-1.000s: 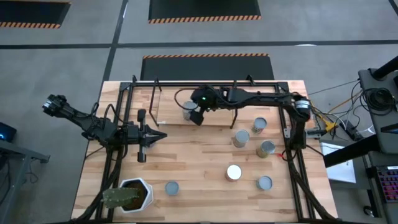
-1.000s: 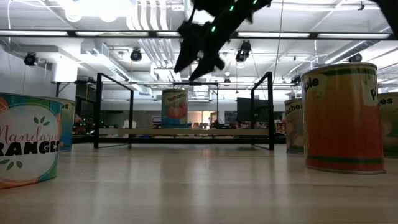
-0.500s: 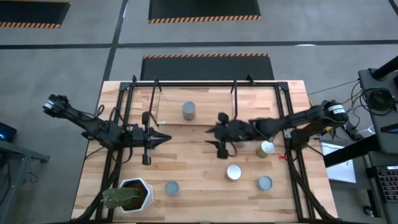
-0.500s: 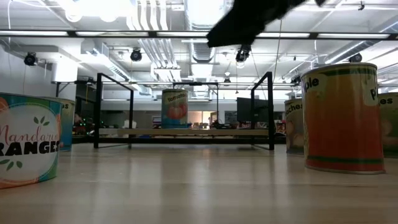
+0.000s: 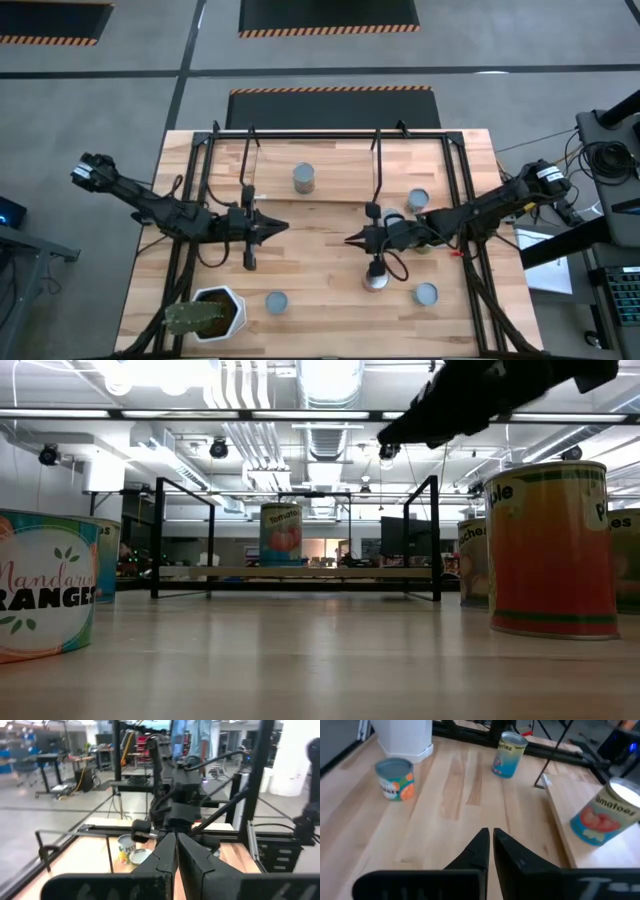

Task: Pick and place cans onto a shelf
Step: Put the canned tomatoes on the shelf

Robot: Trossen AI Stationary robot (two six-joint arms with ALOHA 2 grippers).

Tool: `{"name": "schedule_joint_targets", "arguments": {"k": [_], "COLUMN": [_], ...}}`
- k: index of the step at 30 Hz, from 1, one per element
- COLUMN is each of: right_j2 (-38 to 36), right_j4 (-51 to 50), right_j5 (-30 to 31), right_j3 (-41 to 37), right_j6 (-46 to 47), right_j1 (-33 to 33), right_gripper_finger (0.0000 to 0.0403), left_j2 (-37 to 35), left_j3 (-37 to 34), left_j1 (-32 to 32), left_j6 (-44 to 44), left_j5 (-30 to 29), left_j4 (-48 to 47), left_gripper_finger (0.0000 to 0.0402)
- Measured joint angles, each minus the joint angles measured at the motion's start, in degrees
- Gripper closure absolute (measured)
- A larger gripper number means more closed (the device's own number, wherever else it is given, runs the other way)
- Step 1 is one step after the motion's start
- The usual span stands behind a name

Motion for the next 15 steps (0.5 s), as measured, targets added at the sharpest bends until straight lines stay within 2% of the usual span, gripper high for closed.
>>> {"name": "schedule_joint_targets", "arguments": {"k": [10, 15], "right_j2": [-8.3, -11.2], "right_j4": [0.6, 0.5], "right_j5": [-3.3, -7.3], "right_j3": [-1.2, -1.2], "right_j6": [-12.7, -15.5], "right_j1": [-4.1, -7.3], "right_gripper_finger": [0.039, 0.039], "left_j2": [2.1, 4.0], "left_j3": [0.1, 5.3], "left_j1": [10.8, 15.8], "left_j6": [-8.0, -8.5], "left_j5": [2.0, 5.8], "left_j4": [-0.7, -8.3], "left_gripper_finger": [0.0402, 0.0402]}}
